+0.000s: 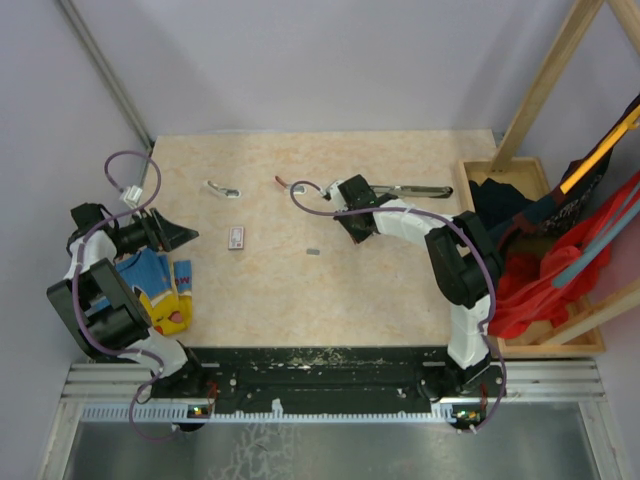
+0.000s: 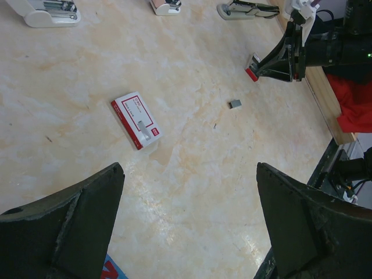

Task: Unload the staples from the stapler
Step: Place the staple in the staple box.

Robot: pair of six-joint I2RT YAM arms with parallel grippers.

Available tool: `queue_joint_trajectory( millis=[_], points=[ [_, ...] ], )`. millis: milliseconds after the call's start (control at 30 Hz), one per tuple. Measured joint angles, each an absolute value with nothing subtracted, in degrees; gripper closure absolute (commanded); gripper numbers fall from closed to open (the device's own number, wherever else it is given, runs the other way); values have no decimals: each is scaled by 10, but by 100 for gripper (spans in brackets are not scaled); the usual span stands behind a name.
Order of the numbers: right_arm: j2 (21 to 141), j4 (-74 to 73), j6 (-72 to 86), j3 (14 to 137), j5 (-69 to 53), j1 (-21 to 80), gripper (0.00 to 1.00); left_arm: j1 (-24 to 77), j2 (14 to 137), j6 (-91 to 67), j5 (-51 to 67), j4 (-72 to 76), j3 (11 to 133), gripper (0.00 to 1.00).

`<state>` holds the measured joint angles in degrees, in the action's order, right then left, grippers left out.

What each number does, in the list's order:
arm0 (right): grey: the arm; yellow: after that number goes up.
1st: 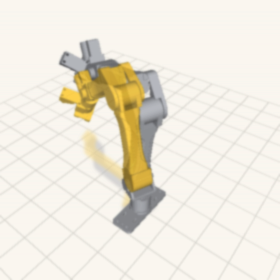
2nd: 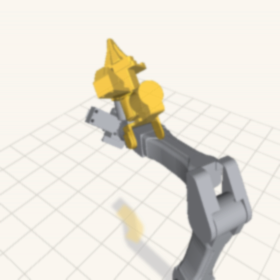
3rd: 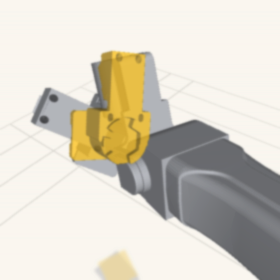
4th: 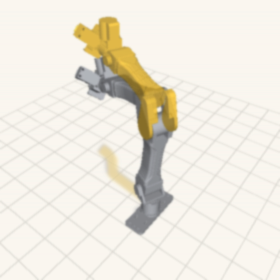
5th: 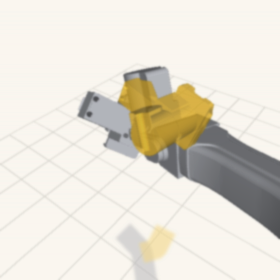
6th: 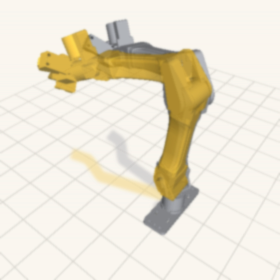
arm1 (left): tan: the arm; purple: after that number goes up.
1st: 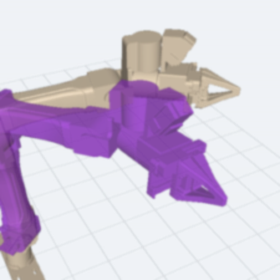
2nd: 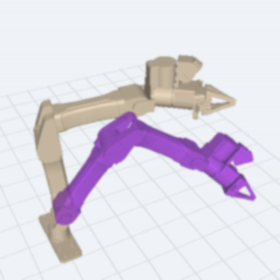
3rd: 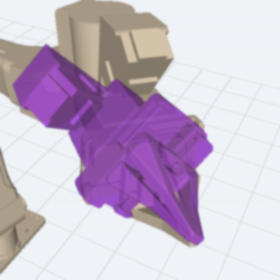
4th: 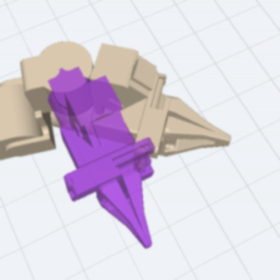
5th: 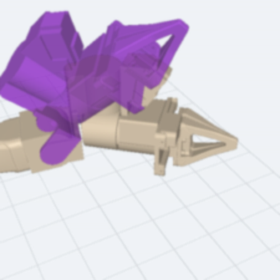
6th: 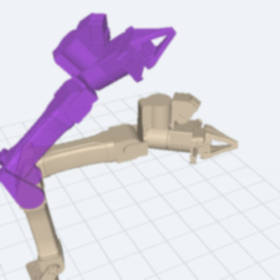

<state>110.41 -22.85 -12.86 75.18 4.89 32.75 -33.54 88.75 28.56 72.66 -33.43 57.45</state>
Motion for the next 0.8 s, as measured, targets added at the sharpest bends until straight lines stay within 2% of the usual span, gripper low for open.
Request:
queue_joint_trajectory(
  millis=[800],
  points=[
    [1104, -252, -108, 763, 48, 328, 80, -335, 888, 286, 726, -334, 575, 0]
  ],
)
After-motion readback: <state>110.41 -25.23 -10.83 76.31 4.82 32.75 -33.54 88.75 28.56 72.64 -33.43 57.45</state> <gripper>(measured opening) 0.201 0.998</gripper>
